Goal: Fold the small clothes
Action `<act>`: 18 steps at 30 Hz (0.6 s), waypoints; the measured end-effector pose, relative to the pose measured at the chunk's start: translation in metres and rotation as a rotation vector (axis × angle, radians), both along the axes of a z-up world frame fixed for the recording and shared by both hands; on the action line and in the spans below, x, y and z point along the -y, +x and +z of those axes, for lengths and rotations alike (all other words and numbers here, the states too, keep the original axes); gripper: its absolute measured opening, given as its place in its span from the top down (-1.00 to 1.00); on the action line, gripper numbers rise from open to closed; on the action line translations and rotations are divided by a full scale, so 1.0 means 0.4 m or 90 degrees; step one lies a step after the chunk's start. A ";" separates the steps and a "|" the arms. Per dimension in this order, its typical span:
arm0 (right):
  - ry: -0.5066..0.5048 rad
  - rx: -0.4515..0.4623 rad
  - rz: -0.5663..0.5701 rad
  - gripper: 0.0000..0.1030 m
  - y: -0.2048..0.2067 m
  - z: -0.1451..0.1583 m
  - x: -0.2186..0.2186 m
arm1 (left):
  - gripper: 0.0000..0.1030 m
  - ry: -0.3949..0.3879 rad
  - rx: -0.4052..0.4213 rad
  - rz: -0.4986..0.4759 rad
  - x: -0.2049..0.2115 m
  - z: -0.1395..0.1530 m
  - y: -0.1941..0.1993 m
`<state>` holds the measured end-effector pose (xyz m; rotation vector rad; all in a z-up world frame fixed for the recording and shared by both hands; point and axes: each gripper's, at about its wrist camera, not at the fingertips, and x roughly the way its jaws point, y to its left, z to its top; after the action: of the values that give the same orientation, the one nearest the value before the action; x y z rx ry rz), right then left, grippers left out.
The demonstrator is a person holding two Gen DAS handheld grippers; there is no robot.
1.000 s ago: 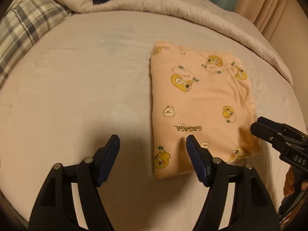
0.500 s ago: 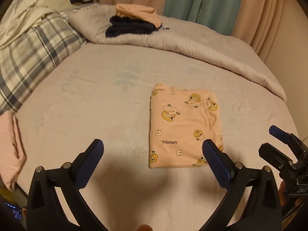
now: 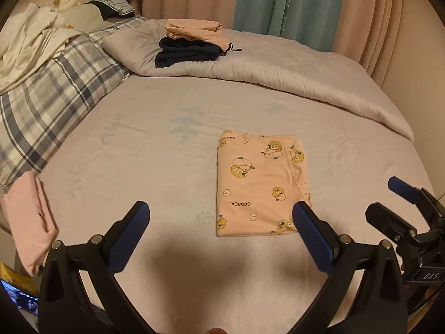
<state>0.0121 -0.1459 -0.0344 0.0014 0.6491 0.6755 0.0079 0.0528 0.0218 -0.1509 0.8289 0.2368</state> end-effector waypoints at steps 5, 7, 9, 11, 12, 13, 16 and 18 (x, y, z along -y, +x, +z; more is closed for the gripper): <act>0.007 -0.007 0.000 -0.97 -0.002 -0.002 0.003 | -0.99 0.016 -0.001 -0.004 0.015 0.002 -0.010; 0.007 -0.007 0.000 -0.98 -0.004 -0.002 0.005 | -0.99 0.019 0.001 -0.003 0.017 0.005 -0.012; 0.006 -0.006 0.003 -0.98 -0.007 -0.002 0.005 | -0.99 0.022 0.001 -0.003 0.019 0.008 -0.013; 0.004 -0.007 0.004 -0.98 -0.009 -0.003 0.005 | -0.99 0.025 0.000 -0.005 0.024 0.009 -0.013; 0.005 -0.007 0.005 -0.98 -0.010 -0.003 0.005 | -0.99 0.027 -0.002 -0.005 0.027 0.007 -0.012; 0.005 -0.008 0.006 -0.97 -0.007 -0.003 0.005 | -0.99 0.030 -0.003 -0.006 0.029 0.006 -0.012; 0.004 -0.009 0.006 -0.98 -0.009 -0.004 0.004 | -0.99 0.031 -0.005 -0.006 0.032 0.005 -0.012; 0.001 -0.009 0.006 -0.98 -0.012 -0.005 0.003 | -0.99 0.029 -0.006 -0.008 0.034 0.004 -0.011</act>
<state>0.0075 -0.1473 -0.0365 0.0041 0.6628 0.6856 0.0037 0.0394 0.0235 -0.1020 0.8329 0.2446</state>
